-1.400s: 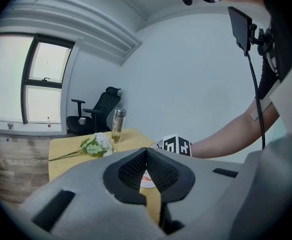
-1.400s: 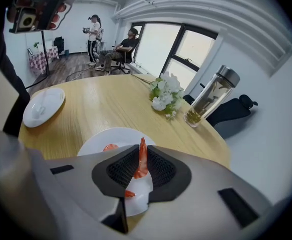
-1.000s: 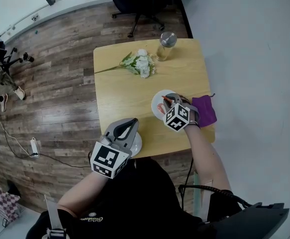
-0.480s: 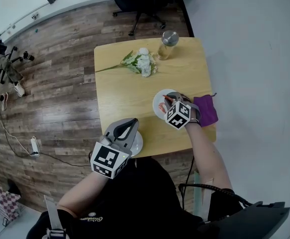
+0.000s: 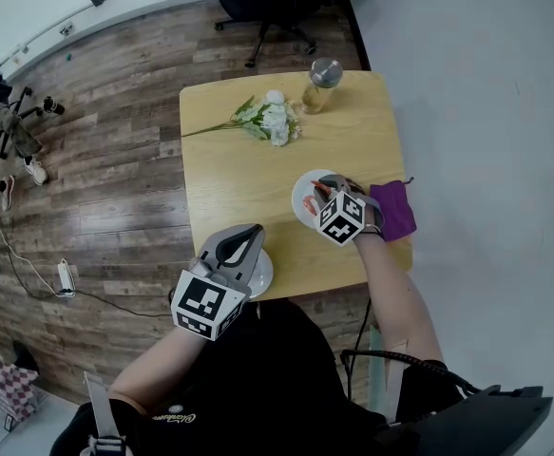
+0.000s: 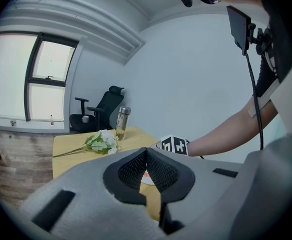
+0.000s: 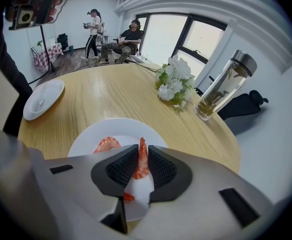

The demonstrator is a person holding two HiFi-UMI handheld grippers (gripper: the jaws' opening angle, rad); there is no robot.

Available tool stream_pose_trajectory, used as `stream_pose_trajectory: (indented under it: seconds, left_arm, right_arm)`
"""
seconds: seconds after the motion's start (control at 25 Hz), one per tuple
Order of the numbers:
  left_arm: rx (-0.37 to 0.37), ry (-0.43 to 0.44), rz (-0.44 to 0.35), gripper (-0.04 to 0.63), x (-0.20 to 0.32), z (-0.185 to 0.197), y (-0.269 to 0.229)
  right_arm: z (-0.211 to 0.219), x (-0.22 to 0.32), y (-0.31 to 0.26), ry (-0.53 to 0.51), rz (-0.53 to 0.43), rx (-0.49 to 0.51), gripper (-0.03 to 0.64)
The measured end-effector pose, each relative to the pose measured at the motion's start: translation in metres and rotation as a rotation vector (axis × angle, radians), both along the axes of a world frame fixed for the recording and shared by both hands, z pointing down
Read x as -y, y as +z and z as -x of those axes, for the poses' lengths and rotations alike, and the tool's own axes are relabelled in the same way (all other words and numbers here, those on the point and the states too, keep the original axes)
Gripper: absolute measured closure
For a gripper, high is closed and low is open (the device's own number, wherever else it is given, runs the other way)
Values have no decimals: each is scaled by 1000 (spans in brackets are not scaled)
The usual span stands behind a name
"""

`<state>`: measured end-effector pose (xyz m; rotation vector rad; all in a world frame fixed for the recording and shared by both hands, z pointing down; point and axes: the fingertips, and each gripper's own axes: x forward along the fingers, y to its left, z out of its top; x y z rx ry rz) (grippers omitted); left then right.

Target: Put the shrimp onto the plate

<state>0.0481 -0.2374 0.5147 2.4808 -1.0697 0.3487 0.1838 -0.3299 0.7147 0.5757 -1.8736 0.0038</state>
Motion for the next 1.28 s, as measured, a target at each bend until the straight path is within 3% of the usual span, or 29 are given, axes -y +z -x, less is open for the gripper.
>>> stream_pose_trajectory:
  seconds: [1.28]
  left_arm:
    - [-15, -5, -14, 592, 8, -2, 1]
  right_arm:
    - [2, 6, 3, 16, 32, 47, 532]
